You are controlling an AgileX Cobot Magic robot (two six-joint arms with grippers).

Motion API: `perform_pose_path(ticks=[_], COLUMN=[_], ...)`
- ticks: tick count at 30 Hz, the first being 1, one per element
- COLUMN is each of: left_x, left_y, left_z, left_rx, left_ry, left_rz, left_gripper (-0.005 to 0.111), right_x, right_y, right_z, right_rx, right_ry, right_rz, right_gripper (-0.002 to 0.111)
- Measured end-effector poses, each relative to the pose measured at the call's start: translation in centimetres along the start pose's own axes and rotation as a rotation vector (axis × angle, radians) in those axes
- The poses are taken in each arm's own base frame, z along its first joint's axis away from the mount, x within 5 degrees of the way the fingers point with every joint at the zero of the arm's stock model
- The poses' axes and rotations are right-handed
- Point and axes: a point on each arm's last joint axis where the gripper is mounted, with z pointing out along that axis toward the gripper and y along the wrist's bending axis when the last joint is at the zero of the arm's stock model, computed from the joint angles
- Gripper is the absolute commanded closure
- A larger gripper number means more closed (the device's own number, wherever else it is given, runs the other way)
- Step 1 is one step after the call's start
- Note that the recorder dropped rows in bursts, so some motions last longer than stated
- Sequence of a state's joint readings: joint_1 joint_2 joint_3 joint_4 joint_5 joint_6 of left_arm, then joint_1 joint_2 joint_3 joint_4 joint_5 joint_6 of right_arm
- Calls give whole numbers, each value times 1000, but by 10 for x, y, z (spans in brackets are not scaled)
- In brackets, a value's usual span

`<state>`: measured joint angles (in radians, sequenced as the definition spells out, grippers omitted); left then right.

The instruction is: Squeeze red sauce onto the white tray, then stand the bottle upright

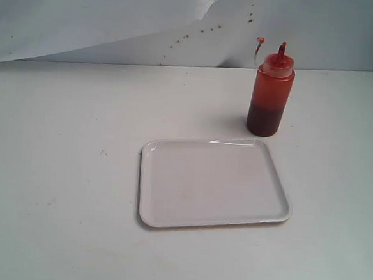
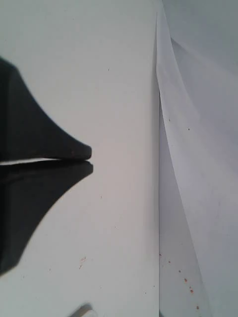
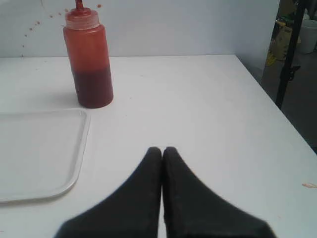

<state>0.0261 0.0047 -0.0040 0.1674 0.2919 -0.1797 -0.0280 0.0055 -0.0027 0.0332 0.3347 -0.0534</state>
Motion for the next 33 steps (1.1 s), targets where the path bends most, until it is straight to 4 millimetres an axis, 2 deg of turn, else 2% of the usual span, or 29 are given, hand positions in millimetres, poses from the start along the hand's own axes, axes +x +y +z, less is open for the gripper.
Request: perform_pose_path(ticks=[22, 28, 33], left_x=[0, -2, -3], left_y=[0, 4, 5], left_z=[0, 0, 0], left_rx=[-1, -44, -63], left_ry=[0, -18, -22], left_rz=[2, 205, 274], left_gripper=[107, 107, 107], right_x=[0, 0, 0], right_y=[0, 0, 0], right_z=[0, 0, 0], right_rx=[0, 0, 0], right_ry=[0, 0, 0], right_rz=[0, 0, 0], right_gripper=[108, 108, 108])
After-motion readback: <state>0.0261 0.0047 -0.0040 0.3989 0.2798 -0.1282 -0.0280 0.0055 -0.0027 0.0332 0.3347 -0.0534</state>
